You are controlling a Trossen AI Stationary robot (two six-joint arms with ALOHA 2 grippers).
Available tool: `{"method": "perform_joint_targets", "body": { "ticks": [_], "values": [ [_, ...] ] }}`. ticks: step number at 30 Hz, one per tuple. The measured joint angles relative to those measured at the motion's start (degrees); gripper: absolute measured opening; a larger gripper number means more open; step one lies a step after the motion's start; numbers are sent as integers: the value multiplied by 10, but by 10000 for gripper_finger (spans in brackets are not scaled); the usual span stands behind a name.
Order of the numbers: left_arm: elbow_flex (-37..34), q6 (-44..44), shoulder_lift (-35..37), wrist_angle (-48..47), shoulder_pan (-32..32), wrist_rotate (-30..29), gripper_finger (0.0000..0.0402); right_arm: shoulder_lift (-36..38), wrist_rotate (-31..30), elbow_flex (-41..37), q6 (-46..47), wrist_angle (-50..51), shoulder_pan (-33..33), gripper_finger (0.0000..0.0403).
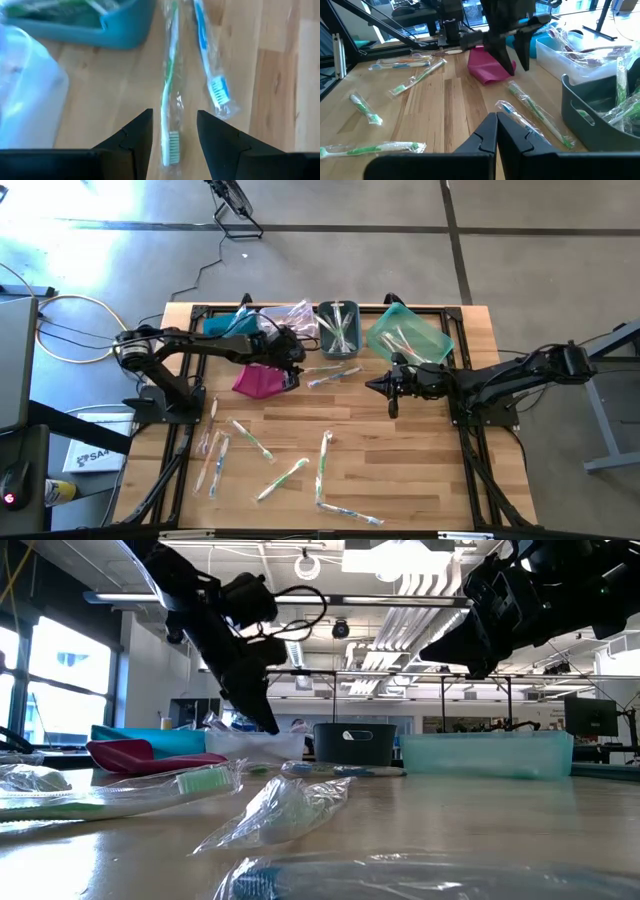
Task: Pick & Place Toothbrushes
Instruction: Put the green toothbrush into the dark blue bin
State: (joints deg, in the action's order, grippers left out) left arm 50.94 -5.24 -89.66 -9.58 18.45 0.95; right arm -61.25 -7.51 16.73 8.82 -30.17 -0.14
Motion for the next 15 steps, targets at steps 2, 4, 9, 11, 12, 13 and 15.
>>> {"method": "perform_joint_targets", "body": {
  "ticks": [2, 4, 9, 11, 12, 13, 15],
  "values": [
    [0, -1, -9, -3, 0, 1, 149, 0, 0, 0, 0, 0, 0, 2],
    [0, -3, -14, 3, -1, 1, 149, 0, 0, 0, 0, 0, 0, 2],
    [0, -3, -25, 0, -1, 1, 149, 0, 0, 0, 0, 0, 0, 2],
    [0, -3, -29, 1, -1, 1, 149, 0, 0, 0, 0, 0, 0, 2],
    [0, -3, -31, 0, -1, 1, 149, 0, 0, 0, 0, 0, 0, 2],
    [0, -3, -33, -1, -1, 1, 149, 0, 0, 0, 0, 0, 0, 2],
    [0, -3, -33, 0, -1, 1, 149, 0, 0, 0, 0, 0, 0, 2]
  ]
}}
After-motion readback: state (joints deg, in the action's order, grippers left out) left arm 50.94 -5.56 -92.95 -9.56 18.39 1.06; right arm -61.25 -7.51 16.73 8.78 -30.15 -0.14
